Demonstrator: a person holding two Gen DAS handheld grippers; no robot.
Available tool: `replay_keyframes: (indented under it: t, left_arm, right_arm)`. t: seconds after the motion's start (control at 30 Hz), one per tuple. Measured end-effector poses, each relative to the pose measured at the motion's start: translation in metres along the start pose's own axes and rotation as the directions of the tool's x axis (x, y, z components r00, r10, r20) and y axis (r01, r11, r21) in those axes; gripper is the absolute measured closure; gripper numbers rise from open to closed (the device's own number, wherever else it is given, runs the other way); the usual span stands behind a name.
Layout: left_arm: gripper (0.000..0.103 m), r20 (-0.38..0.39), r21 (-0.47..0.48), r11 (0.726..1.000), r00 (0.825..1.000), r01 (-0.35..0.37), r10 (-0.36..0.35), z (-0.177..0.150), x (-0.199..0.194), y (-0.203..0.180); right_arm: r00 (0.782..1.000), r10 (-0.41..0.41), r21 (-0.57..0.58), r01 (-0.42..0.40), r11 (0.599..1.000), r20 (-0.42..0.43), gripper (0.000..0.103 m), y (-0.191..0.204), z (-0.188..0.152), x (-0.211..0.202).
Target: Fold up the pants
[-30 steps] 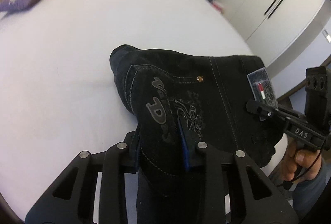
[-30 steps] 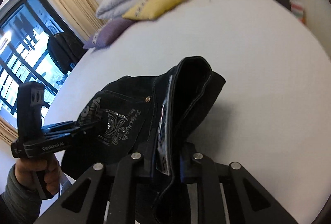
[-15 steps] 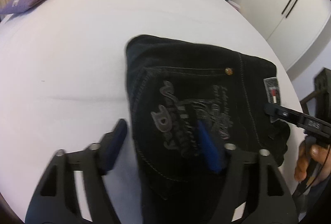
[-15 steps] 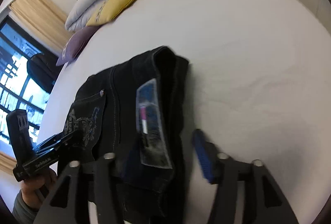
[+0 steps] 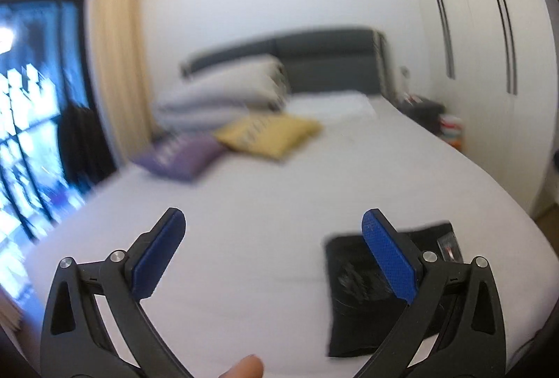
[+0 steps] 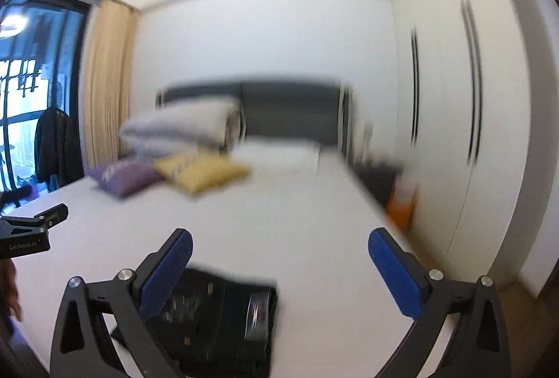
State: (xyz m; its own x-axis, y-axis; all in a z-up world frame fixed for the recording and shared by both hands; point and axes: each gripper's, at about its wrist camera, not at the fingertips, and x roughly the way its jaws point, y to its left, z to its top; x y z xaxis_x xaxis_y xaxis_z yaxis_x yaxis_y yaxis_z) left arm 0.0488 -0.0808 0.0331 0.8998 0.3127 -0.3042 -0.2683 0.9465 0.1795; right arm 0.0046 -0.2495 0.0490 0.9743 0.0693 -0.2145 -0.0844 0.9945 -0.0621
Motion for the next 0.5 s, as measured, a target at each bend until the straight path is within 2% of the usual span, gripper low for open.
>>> replay_keyframes:
  t: [0.03, 0.1, 0.17, 0.27, 0.33, 0.4, 0.5]
  left_arm:
    - [0.000, 0.032, 0.001, 1.000, 0.999, -0.007, 0.007, 0.005, -0.018, 0.006]
    - [0.000, 0.082, -0.004, 1.000, 0.996, 0.030, -0.030, 0.014, -0.055, 0.020]
    - [0.000, 0.068, 0.017, 1.000, 0.998, 0.010, -0.011, 0.019, -0.074, 0.024]
    - [0.000, -0.014, -0.005, 0.997, 0.997, 0.073, -0.073, 0.025, -0.093, 0.034]
    - [0.000, -0.087, -0.032, 0.998, 0.994, 0.063, -0.065, 0.022, -0.099, 0.042]
    - [0.000, -0.206, -0.048, 0.996, 0.975, 0.070, -0.079, 0.010, -0.098, 0.040]
    - [0.000, -0.305, -0.075, 0.993, 0.946, 0.094, -0.113, -0.015, -0.099, 0.028]
  right_arm:
    - [0.999, -0.015, -0.025, 0.017, 1.000, 0.048, 0.000, 0.006, 0.011, -0.016]
    - [0.995, -0.021, -0.043, 0.025, 0.999, 0.097, 0.000, 0.013, 0.026, -0.037]
    - [0.992, -0.020, -0.030, 0.024, 0.999, 0.121, 0.000, 0.012, 0.041, -0.056]
    - [0.997, 0.004, 0.038, -0.007, 0.999, 0.076, 0.000, 0.007, 0.053, -0.072]
    - [1.000, 0.019, 0.080, -0.021, 0.997, 0.019, 0.000, 0.005, 0.054, -0.080]
    - [0.997, 0.035, 0.116, -0.027, 0.993, -0.068, 0.000, 0.006, 0.048, -0.080]
    - [0.982, 0.057, 0.155, -0.029, 0.987, -0.179, 0.000, 0.009, 0.033, -0.080]
